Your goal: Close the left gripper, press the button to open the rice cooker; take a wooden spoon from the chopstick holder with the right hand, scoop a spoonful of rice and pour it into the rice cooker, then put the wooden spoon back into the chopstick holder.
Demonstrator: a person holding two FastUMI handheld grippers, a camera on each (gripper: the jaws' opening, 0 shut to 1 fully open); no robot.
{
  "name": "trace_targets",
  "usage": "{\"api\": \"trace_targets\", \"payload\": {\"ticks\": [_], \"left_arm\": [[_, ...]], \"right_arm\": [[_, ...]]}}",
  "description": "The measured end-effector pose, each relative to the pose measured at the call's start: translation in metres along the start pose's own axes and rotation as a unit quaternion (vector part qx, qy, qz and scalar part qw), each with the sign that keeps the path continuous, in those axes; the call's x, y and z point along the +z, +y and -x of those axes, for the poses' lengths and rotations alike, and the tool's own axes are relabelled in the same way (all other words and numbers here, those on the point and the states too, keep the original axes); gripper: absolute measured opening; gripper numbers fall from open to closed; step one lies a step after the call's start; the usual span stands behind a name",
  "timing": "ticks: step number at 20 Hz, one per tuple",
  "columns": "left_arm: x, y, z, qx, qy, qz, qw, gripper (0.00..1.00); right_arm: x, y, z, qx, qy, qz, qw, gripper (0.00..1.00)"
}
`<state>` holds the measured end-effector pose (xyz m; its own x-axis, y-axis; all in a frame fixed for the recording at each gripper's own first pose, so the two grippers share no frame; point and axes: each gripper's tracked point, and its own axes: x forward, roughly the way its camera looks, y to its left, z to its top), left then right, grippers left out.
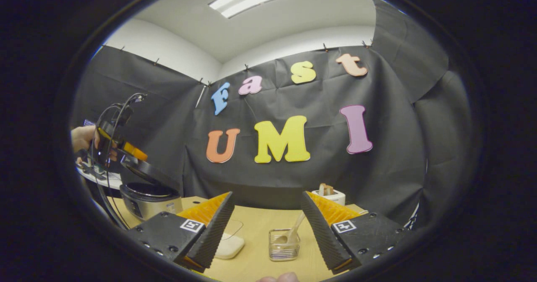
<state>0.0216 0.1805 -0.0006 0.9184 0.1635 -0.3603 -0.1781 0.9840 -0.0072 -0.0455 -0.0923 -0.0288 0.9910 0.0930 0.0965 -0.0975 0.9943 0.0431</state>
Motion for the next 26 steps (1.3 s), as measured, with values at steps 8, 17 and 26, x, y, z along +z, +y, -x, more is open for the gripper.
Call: {"api": "trace_targets", "payload": {"ticks": [8,17,26], "left_arm": [[-0.035,-0.003,0.005,0.012,-0.014,-0.007,1.000,0.97],[-0.067,-0.007,0.002,0.042,-0.021,-0.001,0.999,0.98],[-0.078,-0.010,0.002,0.042,-0.069,-0.013,0.997,0.98]], "right_arm": [[-0.003,0.003,0.012,-0.009,0.005,-0.008,1.000,0.96],[-0.027,0.000,0.010,-0.012,0.037,-0.040,0.998,0.95],[-0.036,-0.004,0.000,-0.024,0.011,-0.068,0.997,0.95]]}}
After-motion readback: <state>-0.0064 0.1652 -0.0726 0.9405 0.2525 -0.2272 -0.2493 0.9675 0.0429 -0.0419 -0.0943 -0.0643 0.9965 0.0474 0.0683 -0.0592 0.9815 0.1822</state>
